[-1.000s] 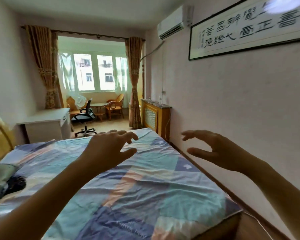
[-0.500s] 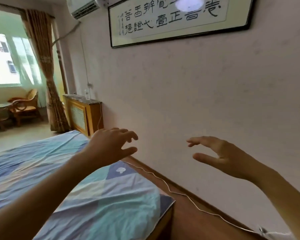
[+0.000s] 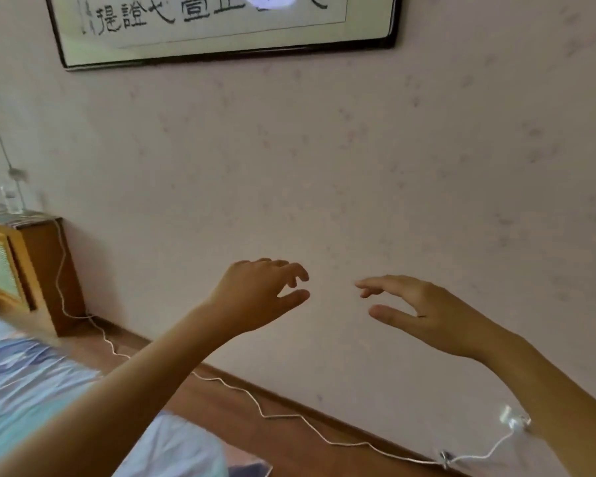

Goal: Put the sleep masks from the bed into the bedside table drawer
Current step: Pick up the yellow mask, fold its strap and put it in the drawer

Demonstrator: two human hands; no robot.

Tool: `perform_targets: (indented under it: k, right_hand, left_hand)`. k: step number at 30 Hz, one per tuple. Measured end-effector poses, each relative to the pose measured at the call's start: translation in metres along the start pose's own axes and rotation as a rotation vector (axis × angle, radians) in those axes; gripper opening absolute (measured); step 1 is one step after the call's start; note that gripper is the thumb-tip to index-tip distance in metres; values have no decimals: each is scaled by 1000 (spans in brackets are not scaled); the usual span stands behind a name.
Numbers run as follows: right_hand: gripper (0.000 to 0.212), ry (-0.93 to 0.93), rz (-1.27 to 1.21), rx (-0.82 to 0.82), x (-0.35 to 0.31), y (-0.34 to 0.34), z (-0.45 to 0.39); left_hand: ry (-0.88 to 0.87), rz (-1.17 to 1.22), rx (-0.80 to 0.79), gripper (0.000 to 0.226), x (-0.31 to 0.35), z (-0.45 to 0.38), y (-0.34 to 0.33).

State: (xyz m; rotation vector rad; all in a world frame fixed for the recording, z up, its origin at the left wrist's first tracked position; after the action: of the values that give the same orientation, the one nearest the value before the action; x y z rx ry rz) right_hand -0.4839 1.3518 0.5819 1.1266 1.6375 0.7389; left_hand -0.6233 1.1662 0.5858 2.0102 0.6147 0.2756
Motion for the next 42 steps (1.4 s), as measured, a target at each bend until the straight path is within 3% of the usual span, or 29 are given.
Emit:
perform_targets:
  k: [7, 13, 18, 27, 30, 32, 39, 42]
  right_hand:
    - [44, 63, 38, -75, 117, -8, -92]
    - [47, 174, 58, -162, 206, -1, -193]
    - [47, 317, 43, -188, 238, -3, -276]
    - [45, 561, 43, -268, 242, -59, -414]
    - [45, 631, 47, -266, 233, -81, -468]
    - [45, 669, 49, -259, 223, -96, -505]
    - [44, 749, 24, -289, 171, -143, -624]
    - [44, 810, -16, -303, 143, -169, -663]
  left_hand:
    - [20, -16, -40, 37, -12, -104, -91]
    - [178, -122, -80, 39, -53, -187, -138]
    - [296, -168, -64, 42, -89, -229, -161]
    - [485, -244, -81, 51, -181, -257, -185]
    - [535, -253, -13, 78, -226, -263, -193]
    - [567, -249, 17, 84, -258, -267, -199]
    - [668, -298, 8, 48, -372, -280, -210]
    - [719, -330, 4, 42, -404, -273, -208]
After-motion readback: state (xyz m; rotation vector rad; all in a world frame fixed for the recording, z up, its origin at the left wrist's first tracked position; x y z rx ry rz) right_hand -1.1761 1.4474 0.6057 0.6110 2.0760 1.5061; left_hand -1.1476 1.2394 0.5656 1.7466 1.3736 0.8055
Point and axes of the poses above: each hand's wrist, its own z-axis away from the middle knuckle, its own y-axis out of the back of the hand, x = y × z, the point moved 4 cm from there along -z, towards the middle knuckle, and after that the axes turned 5 degrees about x, right-handed, at the moved point
